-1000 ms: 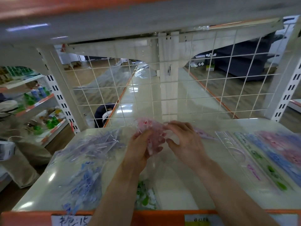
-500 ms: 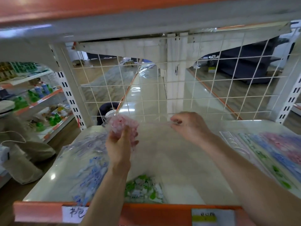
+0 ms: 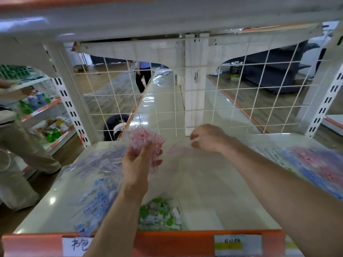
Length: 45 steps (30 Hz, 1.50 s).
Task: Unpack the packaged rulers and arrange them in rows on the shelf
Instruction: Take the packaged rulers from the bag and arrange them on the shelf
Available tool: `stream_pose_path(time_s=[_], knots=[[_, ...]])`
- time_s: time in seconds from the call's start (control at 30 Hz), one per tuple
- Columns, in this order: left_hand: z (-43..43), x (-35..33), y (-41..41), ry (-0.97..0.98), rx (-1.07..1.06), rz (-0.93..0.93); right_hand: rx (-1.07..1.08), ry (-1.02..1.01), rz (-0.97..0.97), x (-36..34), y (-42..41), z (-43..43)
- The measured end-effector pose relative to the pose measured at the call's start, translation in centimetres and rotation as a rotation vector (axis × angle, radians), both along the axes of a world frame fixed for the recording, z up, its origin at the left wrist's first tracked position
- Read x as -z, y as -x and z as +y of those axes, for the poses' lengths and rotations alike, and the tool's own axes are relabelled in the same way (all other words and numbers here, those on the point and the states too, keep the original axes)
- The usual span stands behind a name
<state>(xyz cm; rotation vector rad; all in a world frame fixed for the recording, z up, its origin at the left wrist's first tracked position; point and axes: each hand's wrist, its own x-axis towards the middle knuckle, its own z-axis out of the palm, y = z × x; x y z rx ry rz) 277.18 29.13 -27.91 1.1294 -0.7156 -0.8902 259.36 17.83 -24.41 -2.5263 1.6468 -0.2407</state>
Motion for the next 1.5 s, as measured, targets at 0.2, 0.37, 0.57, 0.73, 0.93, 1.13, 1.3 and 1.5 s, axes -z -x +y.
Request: stream_pose_path(time_s=[0.2,0.37,0.57,0.73,0.93,1.13,1.3,1.5], knots=[[-0.8,0.3,-0.3,-0.005,0.106,0.152,-0.019,0.126,-0.515,-6.8,2.5,1.8],[-1.0,0.0,-0.1,-0.004,0.187,0.251,-0.136,-0.066,-0.638,-3.3,-0.5,5.5],[-0.5,-0.2,-0.3,0.029,0.201,0.346,-0.069,-0.260,-0.647,0.9,-5.2,8.8],[-0.7,-0.2,-0.3,0.058,0.182,0.378,-0.011,-0.318,-0.682,1.5,-6.2,9.3],[-0.5,-0.1,-0.6,0.030,0.315,0.408,0.022,-0.373,-0.859,0.4,-4.6,8.6],[-0.4,-0.3,-0.1,0.017,0.348,0.334,0.022,-0.282,-0.777,0.5,-4.1,7.7],[-0.2,-0.3,-0.2,0.019,0.393,0.359,0.027,-0.267,-0.829,0.5,-3.8,6.9],[-0.2,-0.4,0.0,0.051,0.392,0.402,-0.029,-0.249,-0.898,-1.1,-2.2,6.2]])
